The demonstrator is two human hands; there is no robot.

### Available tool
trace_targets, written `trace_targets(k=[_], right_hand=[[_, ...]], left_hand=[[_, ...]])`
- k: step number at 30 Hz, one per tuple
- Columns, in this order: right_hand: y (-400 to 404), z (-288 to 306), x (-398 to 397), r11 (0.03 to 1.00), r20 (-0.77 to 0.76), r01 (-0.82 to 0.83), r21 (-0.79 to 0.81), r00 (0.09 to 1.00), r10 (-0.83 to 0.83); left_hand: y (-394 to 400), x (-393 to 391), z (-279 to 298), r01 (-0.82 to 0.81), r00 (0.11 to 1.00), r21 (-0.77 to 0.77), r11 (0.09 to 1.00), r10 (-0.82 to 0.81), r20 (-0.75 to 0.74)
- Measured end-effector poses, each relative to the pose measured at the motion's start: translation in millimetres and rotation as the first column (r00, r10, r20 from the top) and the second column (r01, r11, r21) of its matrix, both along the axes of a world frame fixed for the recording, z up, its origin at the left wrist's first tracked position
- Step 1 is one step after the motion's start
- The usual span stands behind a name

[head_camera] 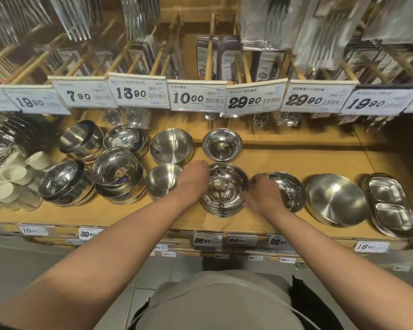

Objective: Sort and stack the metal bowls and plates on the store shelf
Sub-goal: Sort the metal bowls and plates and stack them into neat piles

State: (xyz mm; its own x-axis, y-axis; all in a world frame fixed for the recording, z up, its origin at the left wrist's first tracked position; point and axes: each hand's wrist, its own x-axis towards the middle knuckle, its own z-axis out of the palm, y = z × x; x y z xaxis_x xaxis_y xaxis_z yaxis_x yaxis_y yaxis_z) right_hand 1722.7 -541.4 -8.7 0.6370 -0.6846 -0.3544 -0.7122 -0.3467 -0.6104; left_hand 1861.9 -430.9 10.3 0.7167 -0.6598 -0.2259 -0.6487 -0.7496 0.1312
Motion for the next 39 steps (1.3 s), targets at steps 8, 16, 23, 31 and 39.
trace_targets(k=[8, 16, 23, 31, 39], right_hand=[[0.2, -5.3, -1.5, 0.999, 0.043, 0.013, 0.045, 0.999, -0.015], [-3.1, -7.5, -1.3, 1.000, 0.040, -0.005, 0.028, 0.999, 0.004], [-6.0, -4.4, -1.0, 0.997, 0.054, -0.051, 0.053, 0.997, 0.048], [-28.3, 6.6, -0.2, 0.993, 0.070, -0.115, 0.016, 0.991, 0.113], [-88.9, 7.5, 37.9, 0.982, 0.244, -0.010, 0.188, 0.969, -0.037]], left_hand=[[-0.7, -1.9, -2.9, -0.014, 1.000, -0.008, 1.000, 0.014, 0.007], [-1.1, -2.9, -3.0, -0.038, 0.999, -0.049, 0.998, 0.038, 0.001], [-2.6, -5.1, -3.8, -0.054, 0.998, -0.021, 0.998, 0.055, 0.030], [-2.8, -0.1, 7.3, -0.089, 0.996, -0.043, 0.995, 0.089, 0.011], [36.1, 36.0, 39.7, -0.291, 0.954, -0.347, 0.892, 0.295, -0.043]])
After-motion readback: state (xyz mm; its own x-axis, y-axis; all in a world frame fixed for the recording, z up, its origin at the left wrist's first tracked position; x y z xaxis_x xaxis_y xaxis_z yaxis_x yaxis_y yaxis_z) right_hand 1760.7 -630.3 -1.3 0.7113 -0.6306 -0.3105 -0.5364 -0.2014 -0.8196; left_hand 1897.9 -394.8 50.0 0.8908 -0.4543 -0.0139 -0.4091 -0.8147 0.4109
